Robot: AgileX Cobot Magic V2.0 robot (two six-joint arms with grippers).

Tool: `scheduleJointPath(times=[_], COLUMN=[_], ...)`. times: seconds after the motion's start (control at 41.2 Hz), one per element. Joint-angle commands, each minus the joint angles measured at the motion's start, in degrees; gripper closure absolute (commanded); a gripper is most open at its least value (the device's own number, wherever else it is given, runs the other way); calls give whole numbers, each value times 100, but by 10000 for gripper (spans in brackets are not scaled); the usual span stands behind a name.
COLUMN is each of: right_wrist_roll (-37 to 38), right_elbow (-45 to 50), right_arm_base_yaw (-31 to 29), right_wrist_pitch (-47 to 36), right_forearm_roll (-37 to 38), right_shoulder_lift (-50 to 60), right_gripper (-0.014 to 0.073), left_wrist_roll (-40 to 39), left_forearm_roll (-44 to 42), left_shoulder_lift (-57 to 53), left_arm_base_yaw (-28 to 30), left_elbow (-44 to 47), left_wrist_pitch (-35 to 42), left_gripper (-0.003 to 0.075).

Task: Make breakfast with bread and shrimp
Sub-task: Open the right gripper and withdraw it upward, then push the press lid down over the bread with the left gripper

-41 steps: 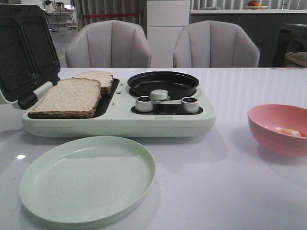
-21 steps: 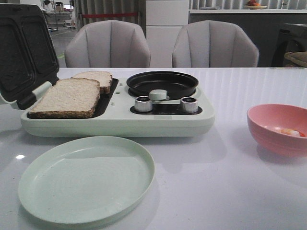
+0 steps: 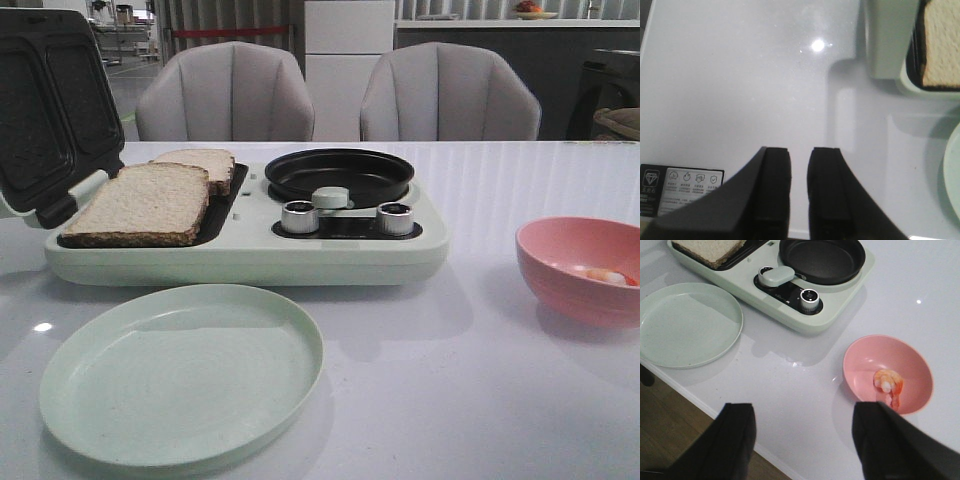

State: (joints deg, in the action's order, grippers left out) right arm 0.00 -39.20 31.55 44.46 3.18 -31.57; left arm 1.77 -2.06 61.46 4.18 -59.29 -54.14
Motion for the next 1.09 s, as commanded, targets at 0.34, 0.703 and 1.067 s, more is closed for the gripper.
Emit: scheduleJointPath(times=[0.34, 0.703, 1.067], right_wrist_roll=[0, 0, 0], right_elbow=[-150, -150, -150], right_arm_base_yaw=[-7, -7, -7], right_wrist_pitch=[-395, -395, -395], right_forearm_roll=[95, 95, 95], right_shoulder_lift=[-10, -10, -10], right_gripper=[68, 68, 68], left_wrist_roll=[1155, 1155, 1813], left_forearm_roll=[1959, 2417, 3433], left_shoulder_lift=[1707, 3385, 3783], left_arm_base_yaw=[1154, 1154, 1154], left_elbow=[-1486, -2860, -3326], left_wrist_pitch=[792, 783, 744], left_gripper=[526, 526, 526])
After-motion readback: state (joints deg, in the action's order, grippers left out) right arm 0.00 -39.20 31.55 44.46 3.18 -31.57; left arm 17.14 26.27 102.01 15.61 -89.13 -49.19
